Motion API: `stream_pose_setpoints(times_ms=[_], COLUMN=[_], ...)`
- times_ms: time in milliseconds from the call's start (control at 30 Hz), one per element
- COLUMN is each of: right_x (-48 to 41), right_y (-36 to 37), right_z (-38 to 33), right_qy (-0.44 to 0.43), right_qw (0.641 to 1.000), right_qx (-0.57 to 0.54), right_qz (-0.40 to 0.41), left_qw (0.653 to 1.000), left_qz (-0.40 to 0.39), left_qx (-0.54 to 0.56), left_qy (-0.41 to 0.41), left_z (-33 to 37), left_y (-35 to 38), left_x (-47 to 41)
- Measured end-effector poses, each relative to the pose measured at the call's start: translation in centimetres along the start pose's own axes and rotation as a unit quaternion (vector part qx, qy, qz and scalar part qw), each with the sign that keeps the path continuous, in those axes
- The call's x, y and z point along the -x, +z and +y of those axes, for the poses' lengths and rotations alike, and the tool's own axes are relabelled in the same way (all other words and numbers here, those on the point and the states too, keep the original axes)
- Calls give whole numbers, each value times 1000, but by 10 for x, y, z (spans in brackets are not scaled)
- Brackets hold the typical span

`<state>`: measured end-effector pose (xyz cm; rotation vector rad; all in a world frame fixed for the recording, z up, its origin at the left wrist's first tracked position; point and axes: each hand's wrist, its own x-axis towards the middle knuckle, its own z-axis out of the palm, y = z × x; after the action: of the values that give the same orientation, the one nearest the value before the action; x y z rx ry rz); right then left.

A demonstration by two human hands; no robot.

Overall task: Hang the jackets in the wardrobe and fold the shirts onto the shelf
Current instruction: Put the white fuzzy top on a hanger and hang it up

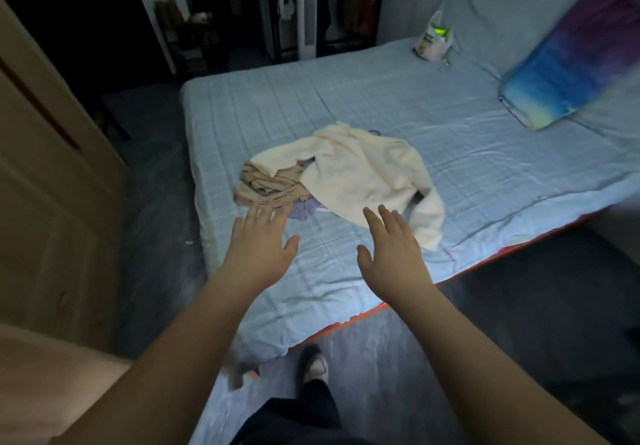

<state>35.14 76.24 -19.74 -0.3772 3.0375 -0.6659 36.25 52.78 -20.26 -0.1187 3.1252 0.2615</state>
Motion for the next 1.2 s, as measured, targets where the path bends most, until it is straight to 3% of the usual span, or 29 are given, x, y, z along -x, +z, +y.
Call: stream_pose_setpoints(times_ms=[233, 633, 933, 1200], right_x=[-103, -300, -435, -567], right_y=[8, 11, 3, -8], right_z=[38, 112, 228, 359], right_qy=[9, 56, 47, 5], right_qw=[998, 997, 996, 985], right_qx=[47, 34, 30, 3], right_qz=[-29, -44, -70, -173], left_qw=[997, 997, 996, 992], left_qz=[-23, -59, -77, -100], left_qx=[67, 16, 24, 66], left_qy=[6, 39, 32, -44], left_z=[9, 29, 110, 218], left_y=[38, 68, 104, 153], left_x=[-110, -326, -467, -606])
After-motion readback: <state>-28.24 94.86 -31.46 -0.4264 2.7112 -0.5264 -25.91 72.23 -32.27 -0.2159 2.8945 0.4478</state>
